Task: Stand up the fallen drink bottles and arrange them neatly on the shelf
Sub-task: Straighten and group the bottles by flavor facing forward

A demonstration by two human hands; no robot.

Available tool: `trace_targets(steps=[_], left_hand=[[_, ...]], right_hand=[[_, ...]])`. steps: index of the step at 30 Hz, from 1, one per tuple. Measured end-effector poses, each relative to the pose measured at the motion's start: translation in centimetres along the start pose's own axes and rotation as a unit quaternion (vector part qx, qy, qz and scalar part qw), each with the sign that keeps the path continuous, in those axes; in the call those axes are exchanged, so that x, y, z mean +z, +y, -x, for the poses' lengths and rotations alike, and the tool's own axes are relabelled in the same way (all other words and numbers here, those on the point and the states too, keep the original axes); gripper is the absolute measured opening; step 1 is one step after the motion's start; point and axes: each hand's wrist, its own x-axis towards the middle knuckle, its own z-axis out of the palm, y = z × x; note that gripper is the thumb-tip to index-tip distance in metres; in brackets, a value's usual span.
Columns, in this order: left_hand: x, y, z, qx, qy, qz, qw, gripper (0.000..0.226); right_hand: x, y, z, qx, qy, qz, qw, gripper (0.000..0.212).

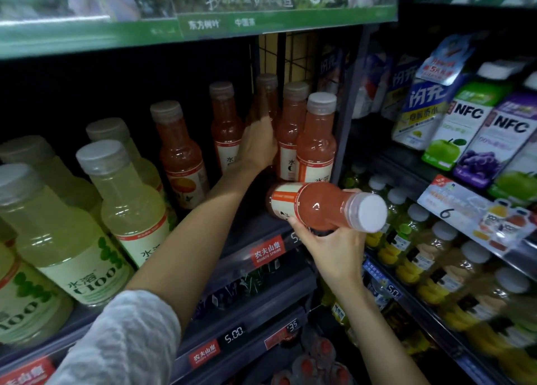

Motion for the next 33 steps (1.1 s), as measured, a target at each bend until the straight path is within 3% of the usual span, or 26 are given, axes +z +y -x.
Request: trace_targets(steps=[6,9,12,16,19,22,24,26,33], left_hand=[[0.2,0.6,0.6,0.005,0.037,-0.039,0.999,0.051],[0.1,0.6,2.2,-0.007,0.120,-0.055,0.991,0.074],[0.1,0.7,3.7,0.028,0.204,-0.051,0.977,0.066],[-1.2,0.8,2.5,-0.037,0.162,0.001,0.986,0.042],[-1.2,0.5,1.9,-0.033,0.143,-0.034,0.989,0.053],[-1.1,0.6,2.4,0.002,0.147,-0.104,0.984,0.066],[-1.0,0.1,2.2,0.021,0.151,-0.204,0.967,0.050],[-1.1,-0.4,2.0,-0.023,0.077,-0.246,0.966,0.034],[-1.0,-0.3,2.0,-0.074,0.038,-0.100,0.992,0.054]], right_hand=[[0.1,0.1,-0.2,0.001,0.000,-0.011,1.000,0.071],[0.1,0.0,-0.4,0.010,-0.007,-0.009,1.000,0.070],[0.3,-0.1,-0.6,0.013,-0.011,-0.010,1.000,0.069],[0.4,-0.3,-0.7,0.014,-0.023,-0.013,1.000,0.073],[0.5,-0.2,-0.8,0.009,-0.026,-0.010,1.000,0.074],[0.6,-0.1,-0.8,0.012,-0.033,-0.010,0.999,0.074],[0.7,0.0,-0.9,0.014,-0.033,-0.011,0.999,0.076],[0.7,0.0,-1.1,0.016,-0.034,-0.010,0.999,0.077],[0.6,0.0,-1.3,0.019,-0.045,-0.019,0.999,0.079]])
